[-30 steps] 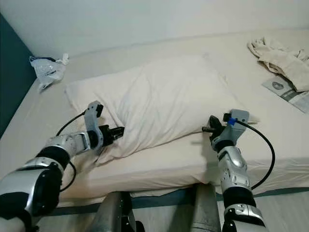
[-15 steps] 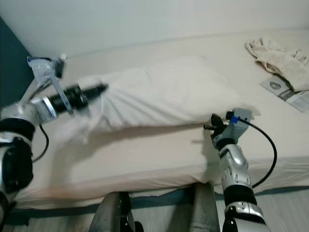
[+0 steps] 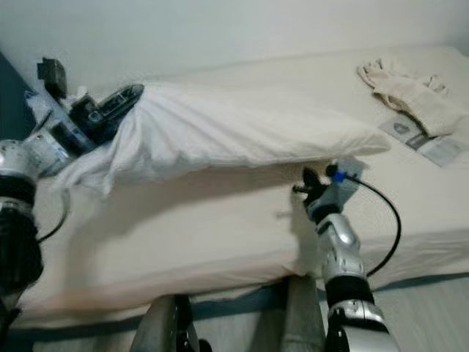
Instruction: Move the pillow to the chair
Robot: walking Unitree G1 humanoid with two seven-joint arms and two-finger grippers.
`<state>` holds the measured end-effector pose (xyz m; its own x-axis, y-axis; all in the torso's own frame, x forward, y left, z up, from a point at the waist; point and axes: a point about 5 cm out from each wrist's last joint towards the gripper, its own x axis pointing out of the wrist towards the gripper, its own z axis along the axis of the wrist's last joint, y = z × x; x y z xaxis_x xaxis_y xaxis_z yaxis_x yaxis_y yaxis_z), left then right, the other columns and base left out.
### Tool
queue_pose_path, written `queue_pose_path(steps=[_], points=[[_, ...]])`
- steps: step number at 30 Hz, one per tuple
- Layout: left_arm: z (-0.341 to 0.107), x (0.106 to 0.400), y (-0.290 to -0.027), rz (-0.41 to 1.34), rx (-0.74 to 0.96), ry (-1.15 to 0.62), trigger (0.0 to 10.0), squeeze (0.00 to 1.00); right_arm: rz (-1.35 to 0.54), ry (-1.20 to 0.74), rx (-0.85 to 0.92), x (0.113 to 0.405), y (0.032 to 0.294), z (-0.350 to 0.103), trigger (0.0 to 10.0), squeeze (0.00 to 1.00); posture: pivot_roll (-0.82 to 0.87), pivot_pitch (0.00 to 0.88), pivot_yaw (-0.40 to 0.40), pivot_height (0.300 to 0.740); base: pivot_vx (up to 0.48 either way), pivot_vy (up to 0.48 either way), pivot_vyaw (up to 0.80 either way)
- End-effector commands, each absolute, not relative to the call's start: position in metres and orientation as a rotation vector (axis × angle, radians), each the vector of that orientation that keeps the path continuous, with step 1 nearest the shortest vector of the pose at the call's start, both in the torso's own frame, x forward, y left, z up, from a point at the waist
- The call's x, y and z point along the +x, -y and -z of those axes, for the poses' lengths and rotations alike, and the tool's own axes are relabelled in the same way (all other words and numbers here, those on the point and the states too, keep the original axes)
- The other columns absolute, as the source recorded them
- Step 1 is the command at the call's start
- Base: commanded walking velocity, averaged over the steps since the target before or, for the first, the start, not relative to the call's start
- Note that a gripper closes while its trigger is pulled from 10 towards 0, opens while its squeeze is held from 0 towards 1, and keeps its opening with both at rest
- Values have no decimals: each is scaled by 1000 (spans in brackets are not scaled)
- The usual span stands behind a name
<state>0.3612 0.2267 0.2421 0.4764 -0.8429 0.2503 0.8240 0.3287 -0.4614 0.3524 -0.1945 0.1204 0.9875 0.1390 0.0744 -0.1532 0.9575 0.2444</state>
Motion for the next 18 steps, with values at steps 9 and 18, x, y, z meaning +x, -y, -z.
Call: queue_pose_path(steps=[9,18], points=[[-203,307,-208,1444,-288,-385,0,0,-192,-12,243,347,189,-106,10000,0,-51,141,67,587,0,0,0],[-179,301,-182,1355,-216,-398,0,0,-201,-17,248,350,185,-107,10000,0,-44,143,61,587,0,0,0]])
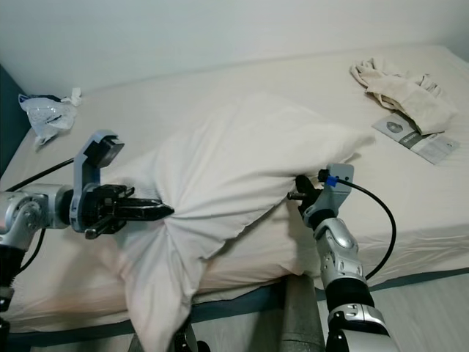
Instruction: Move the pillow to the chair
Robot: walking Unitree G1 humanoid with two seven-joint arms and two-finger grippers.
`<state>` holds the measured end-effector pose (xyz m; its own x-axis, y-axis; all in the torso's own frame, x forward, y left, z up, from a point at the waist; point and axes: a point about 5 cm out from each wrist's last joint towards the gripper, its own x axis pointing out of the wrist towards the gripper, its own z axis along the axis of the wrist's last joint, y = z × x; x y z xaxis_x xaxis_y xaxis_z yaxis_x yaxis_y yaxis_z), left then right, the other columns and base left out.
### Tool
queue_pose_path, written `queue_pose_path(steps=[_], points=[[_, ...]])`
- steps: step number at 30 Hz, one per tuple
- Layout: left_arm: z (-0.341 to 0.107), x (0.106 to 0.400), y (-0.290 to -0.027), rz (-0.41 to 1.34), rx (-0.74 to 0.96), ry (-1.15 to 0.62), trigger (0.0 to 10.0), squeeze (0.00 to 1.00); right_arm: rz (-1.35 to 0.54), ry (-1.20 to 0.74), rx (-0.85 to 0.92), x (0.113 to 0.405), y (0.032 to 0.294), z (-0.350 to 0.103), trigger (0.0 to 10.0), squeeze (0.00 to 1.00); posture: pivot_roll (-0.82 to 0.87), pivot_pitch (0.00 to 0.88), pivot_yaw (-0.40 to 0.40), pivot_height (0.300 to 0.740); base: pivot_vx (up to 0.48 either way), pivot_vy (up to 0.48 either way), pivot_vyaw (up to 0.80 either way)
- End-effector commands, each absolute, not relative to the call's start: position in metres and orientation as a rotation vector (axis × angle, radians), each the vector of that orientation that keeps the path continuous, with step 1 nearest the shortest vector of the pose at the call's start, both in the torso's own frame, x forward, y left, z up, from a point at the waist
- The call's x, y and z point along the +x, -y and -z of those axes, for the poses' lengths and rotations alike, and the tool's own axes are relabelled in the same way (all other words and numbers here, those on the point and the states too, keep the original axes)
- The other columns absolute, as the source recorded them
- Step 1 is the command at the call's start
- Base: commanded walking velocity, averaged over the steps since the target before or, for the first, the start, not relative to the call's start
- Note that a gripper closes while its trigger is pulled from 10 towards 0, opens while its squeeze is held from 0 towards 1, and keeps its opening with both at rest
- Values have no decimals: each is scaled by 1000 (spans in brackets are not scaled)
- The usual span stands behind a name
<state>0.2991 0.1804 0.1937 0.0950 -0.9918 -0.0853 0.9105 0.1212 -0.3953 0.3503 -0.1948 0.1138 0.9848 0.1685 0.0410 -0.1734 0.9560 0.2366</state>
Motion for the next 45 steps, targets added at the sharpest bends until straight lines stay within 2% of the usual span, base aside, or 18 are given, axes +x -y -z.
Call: queue_pose_path(steps=[1,3,4,5,6,11,14,18,21,22,23,24,29,30,31,36,40,45], points=[[-166,312,-183,1212,-156,-397,10000,0,-205,-20,247,349,184,-106,10000,0,-43,145,59,587,0,0,0],[-159,318,-184,1123,-121,-398,10000,0,-207,-22,246,349,183,-105,10000,0,-42,146,59,587,0,0,0],[-152,326,-187,995,-103,-376,10000,0,-209,-24,244,348,183,-105,10000,0,-42,146,59,587,0,0,0],[-147,329,-190,917,-77,-368,10000,933,-209,-26,244,348,183,-104,10000,0,-45,149,59,587,0,0,0],[-143,331,-192,861,-75,-362,10000,1000,-209,-27,243,347,184,-103,10000,0,-47,149,60,587,0,0,0],[-144,333,-198,783,-109,-339,10000,1000,-206,-27,241,346,185,-103,10000,0,-50,151,60,587,0,0,0],[-152,336,-206,720,-184,-293,10000,1000,-201,-26,240,346,187,-103,10000,0,-50,150,62,587,0,0,0],[-170,340,-232,635,-403,-200,10000,1000,-198,-24,238,347,189,-104,10000,0,-46,153,59,587,0,0,0],[-172,339,-235,639,-427,-199,10000,1000,-198,-24,238,347,189,-104,10000,0,-46,153,59,587,0,0,0],[-163,339,-251,518,-358,-268,10000,365,-199,-23,239,348,188,-105,10000,0,-45,154,57,587,0,0,0],[-163,339,-251,518,-358,-268,10000,365,-199,-23,239,348,188,-105,10000,0,-45,154,57,587,0,0,0],[-155,339,-263,423,-301,-328,10000,0,-199,-23,240,348,188,-105,10000,0,-46,154,58,587,0,0,0],[-145,331,-290,267,-249,-440,10000,0,-201,-23,238,348,187,-105,10000,0,-48,158,61,587,0,0,0],[-149,321,-304,254,-264,-452,10000,208,-196,-25,237,347,189,-104,10000,0,-43,158,61,587,0,0,0],[-150,318,-308,251,-290,-447,10000,1000,-193,-26,238,347,190,-104,10000,0,-43,159,61,587,0,0,0],[-143,304,-327,184,-468,-472,10000,1000,-193,-32,237,346,190,-102,10000,0,-41,165,67,587,0,0,0],[-123,287,-340,87,-440,-581,10000,1000,-190,-35,238,345,190,-100,10000,0,-39,166,73,587,0,0,0],[-108,261,-342,100,-486,-706,10000,1000,-186,-40,239,343,191,-98,10000,0,-37,167,72,587,0,0,0]])
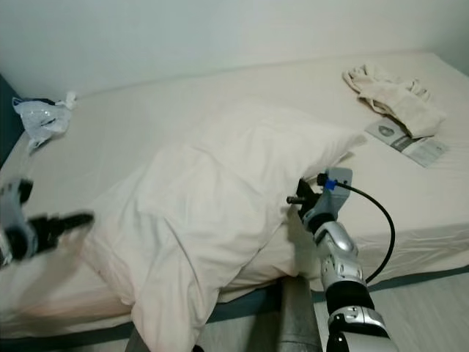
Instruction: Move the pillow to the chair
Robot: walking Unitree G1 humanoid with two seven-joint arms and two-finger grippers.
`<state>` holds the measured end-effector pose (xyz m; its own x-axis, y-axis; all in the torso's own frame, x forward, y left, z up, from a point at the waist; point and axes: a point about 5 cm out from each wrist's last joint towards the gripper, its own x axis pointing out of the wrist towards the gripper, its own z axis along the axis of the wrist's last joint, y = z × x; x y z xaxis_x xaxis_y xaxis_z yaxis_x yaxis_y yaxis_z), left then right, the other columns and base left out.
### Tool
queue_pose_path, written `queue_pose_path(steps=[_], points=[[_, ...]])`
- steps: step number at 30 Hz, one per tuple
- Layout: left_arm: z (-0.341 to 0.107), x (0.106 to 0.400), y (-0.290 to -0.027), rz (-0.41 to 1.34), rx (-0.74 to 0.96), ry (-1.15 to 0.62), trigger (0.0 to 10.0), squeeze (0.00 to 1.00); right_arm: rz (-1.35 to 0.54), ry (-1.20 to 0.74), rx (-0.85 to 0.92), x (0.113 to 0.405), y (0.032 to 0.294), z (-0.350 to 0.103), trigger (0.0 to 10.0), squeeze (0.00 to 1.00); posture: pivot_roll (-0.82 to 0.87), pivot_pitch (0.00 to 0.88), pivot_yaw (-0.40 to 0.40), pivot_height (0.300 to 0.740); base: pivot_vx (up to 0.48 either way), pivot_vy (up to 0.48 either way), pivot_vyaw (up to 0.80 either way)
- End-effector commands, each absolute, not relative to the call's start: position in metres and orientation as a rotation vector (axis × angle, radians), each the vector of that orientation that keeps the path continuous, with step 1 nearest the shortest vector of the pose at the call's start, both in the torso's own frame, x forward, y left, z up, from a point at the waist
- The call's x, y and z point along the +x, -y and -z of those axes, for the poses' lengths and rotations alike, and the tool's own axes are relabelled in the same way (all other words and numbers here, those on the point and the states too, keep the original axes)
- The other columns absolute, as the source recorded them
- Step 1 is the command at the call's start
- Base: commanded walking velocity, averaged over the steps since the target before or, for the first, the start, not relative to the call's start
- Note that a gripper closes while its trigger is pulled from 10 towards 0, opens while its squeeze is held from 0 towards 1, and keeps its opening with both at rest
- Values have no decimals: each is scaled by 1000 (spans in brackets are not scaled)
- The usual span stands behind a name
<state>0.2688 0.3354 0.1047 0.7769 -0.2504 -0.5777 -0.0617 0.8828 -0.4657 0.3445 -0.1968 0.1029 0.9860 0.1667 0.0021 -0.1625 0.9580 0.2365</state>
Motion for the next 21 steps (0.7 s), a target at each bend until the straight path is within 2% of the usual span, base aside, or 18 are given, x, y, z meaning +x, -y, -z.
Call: queue_pose_path(steps=[1,5,11,14,19,21], points=[[-107,257,-342,104,-500,-717,10000,1000,-185,-41,239,342,192,-97,10000,0,-37,167,72,587,0,0,0],[-102,248,-343,103,-529,-740,10000,1000,-185,-44,238,342,192,-97,10000,0,-34,173,68,587,0,0,0],[-88,235,-324,174,-833,-695,10000,1000,-190,-54,240,343,189,-95,10000,0,-28,172,69,587,0,0,0],[-77,229,-314,191,-820,-735,10000,1000,-190,-53,243,343,187,-95,10000,0,-28,170,69,587,0,0,0],[-56,227,-292,172,-936,-702,10000,1000,-191,-49,253,343,185,-95,10000,0,-33,174,67,587,0,0,0],[-42,226,-278,171,-925,-721,10000,1000,-193,-50,254,343,184,-95,10000,0,-34,178,64,587,0,0,0]])
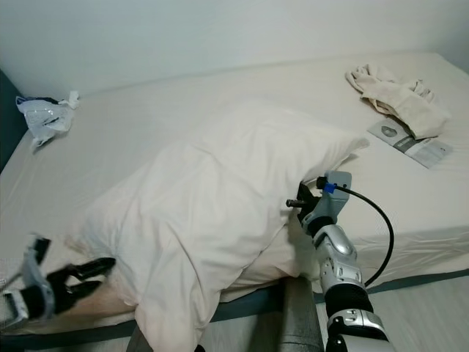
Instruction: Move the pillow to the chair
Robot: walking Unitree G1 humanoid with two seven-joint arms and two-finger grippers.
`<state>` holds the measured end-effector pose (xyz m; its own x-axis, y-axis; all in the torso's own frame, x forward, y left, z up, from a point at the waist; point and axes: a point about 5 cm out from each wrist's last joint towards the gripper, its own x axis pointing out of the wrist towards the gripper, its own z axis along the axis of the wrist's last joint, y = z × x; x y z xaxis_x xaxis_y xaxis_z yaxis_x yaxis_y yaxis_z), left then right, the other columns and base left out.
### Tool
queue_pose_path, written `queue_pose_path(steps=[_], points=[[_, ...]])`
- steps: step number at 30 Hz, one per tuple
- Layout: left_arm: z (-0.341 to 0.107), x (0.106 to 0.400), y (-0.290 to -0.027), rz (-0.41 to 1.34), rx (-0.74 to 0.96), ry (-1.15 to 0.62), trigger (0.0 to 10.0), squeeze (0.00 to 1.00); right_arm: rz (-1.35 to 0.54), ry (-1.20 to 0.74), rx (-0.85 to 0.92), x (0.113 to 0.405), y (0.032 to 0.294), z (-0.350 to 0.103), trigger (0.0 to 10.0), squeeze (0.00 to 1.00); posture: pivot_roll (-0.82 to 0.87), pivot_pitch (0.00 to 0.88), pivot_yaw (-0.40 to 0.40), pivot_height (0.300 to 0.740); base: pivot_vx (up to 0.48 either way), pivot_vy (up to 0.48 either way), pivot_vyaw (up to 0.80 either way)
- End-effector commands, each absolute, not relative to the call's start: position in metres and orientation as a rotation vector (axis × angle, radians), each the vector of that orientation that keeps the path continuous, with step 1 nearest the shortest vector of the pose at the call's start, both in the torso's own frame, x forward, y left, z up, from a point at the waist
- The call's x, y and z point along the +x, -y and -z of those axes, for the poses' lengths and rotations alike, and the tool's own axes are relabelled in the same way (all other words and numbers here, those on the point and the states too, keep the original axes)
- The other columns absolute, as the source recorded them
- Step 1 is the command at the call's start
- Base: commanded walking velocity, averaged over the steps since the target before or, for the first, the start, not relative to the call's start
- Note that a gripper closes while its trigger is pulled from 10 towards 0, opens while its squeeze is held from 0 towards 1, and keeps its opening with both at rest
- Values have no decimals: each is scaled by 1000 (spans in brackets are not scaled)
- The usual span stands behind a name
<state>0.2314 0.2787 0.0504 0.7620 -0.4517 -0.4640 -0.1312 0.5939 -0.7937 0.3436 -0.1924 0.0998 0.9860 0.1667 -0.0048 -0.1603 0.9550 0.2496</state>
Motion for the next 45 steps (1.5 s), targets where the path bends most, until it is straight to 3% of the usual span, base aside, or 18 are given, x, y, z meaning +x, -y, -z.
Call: queue_pose_path(steps=[1,6,7,9,15,16,27,35,45], points=[[-38,227,-274,161,-937,-714,10000,1000,-194,-50,255,343,183,-95,10000,0,-34,178,62,587,0,0,0],[-34,234,-266,113,-1042,-610,10000,1000,-197,-51,255,344,183,-96,10000,0,-43,183,63,587,0,0,0],[-37,241,-262,102,-1155,-463,10000,1000,-197,-48,254,345,183,-98,10000,0,-47,181,64,587,0,0,0],[-39,244,-262,92,-1197,-395,10000,1000,-198,-46,254,345,183,-98,10000,0,-47,181,64,587,0,0,0],[-52,239,-250,216,-1343,-225,10000,1000,-197,-41,250,345,185,-100,10000,0,-55,183,61,587,0,0,0],[-56,237,-246,272,-1367,-198,10000,0,-197,-43,248,344,185,-99,10000,0,-57,183,60,587,0,0,0],[-73,230,-246,357,-1487,-22,10000,0,-200,-43,246,345,185,-100,10000,0,-60,174,59,587,0,0,0],[-71,231,-256,248,-1565,103,10000,0,-210,-42,246,347,182,-102,10000,0,-63,168,54,587,0,0,0],[-73,236,-258,221,-1588,138,10000,0,-220,-46,243,348,180,-102,10000,0,-61,161,45,587,0,0,0]])
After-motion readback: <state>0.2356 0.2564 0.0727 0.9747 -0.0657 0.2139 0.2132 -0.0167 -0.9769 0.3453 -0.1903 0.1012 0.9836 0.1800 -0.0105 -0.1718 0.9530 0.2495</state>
